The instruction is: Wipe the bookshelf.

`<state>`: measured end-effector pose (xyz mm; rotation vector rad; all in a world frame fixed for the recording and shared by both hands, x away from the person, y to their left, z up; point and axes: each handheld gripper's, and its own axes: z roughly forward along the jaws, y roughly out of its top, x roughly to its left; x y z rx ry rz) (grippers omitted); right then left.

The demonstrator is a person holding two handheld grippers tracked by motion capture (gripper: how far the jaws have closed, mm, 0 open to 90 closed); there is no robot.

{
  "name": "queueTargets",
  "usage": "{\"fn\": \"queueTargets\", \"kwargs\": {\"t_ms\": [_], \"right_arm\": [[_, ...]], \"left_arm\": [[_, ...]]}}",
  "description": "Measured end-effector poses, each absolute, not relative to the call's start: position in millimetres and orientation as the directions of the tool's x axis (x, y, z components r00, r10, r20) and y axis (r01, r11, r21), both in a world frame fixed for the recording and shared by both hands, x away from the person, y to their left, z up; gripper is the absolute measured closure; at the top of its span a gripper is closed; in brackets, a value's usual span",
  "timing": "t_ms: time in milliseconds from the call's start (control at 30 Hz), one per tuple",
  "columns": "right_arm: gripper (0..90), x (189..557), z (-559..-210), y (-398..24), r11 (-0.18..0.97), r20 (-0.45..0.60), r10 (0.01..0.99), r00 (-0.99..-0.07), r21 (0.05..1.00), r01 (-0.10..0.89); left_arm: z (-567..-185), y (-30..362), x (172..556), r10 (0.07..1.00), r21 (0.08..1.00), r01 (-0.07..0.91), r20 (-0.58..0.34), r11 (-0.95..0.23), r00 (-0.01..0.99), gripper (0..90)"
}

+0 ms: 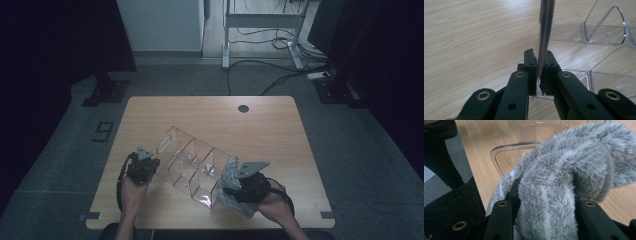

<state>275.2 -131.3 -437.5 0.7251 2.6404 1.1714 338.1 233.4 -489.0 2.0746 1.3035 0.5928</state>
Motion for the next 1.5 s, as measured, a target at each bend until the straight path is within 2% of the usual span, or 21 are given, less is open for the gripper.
{"fn": "queueTargets", "kwargs": {"t_ms": [267,567,700,1067,1333,1500], "right_arm": [[62.2,275,-434,-139,0.557,0.049,0.517,-0.855,0.739,0.379],[62.6,279,-425,-180,0.498,0.036,0.632,-0.774,0.747,0.440],[62.5,280,-426,-192,0.474,0.056,0.653,-0.756,0.748,0.464],[62.4,275,-429,-139,0.515,0.098,0.521,-0.848,0.756,0.404],[62.4,268,-434,-125,0.555,0.085,0.488,-0.869,0.738,0.384],[62.3,270,-450,-116,0.596,0.073,0.483,-0.872,0.702,0.389]], "left_arm": [[-489,235,337,0.908,0.698,0.639,0.037,-0.322,0.417,84.5],[-489,237,338,0.905,0.699,0.640,0.025,-0.319,0.424,85.7],[-489,237,339,0.906,0.698,0.642,0.023,-0.317,0.423,85.8],[-488,235,338,0.904,0.692,0.641,0.038,-0.331,0.425,86.3],[-488,232,338,0.908,0.685,0.648,0.050,-0.334,0.415,86.5],[-488,232,338,0.903,0.691,0.640,0.044,-0.336,0.427,86.9]]}}
